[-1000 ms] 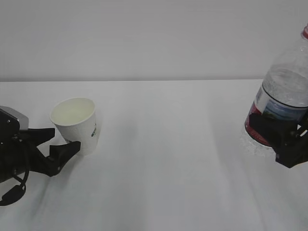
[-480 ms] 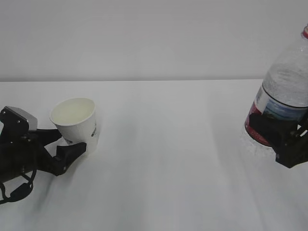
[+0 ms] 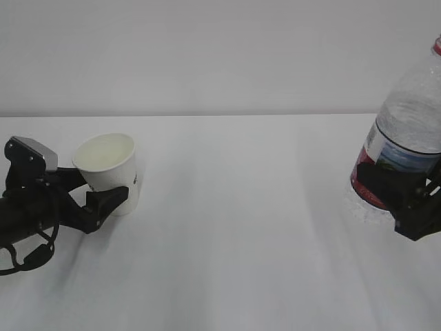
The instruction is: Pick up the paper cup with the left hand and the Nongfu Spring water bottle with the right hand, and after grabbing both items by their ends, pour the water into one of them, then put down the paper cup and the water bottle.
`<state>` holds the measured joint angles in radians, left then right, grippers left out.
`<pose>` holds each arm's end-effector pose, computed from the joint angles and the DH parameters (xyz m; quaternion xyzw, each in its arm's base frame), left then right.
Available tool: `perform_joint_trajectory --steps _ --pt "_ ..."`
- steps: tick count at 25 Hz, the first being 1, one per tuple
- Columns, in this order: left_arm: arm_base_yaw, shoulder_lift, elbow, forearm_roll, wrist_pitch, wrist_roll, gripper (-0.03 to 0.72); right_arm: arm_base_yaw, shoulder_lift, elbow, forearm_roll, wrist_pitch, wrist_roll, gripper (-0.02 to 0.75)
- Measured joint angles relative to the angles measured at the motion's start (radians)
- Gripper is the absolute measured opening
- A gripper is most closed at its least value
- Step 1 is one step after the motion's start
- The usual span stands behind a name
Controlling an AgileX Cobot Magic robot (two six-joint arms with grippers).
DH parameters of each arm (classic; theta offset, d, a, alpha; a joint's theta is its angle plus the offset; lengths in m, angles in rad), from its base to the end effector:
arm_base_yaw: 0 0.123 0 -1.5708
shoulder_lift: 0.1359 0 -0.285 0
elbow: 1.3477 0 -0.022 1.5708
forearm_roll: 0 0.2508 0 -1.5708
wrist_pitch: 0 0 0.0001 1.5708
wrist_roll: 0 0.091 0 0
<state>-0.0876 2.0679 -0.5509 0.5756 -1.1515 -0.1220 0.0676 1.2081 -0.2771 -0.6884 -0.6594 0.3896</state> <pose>0.2947 -0.0713 0.0806 0.2352 0.7697 -0.1970 0.5599 0.1962 0.0487 0.2027 -0.2168 0.7688 0.1252 0.5885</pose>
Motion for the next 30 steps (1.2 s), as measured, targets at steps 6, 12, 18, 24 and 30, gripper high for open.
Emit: perform_joint_trajectory --steps 6,12,18,24,30 --pt "0.000 0.000 -0.031 0.002 0.000 -0.007 0.686 0.000 0.000 0.000 0.006 0.000 0.000 0.501" --pt "0.000 0.006 -0.066 0.002 0.000 -0.033 0.686 0.000 0.000 0.000 0.009 0.000 0.000 0.501" --pt "-0.009 0.055 -0.079 0.002 0.000 -0.039 0.685 0.000 0.000 0.000 0.015 0.000 0.000 0.501" --pt "-0.049 0.095 -0.081 -0.016 0.000 -0.040 0.684 0.000 0.000 0.000 0.023 0.000 0.001 0.501" --pt "-0.057 0.099 -0.111 -0.038 0.000 -0.040 0.682 0.000 0.000 0.000 0.025 0.000 0.001 0.501"
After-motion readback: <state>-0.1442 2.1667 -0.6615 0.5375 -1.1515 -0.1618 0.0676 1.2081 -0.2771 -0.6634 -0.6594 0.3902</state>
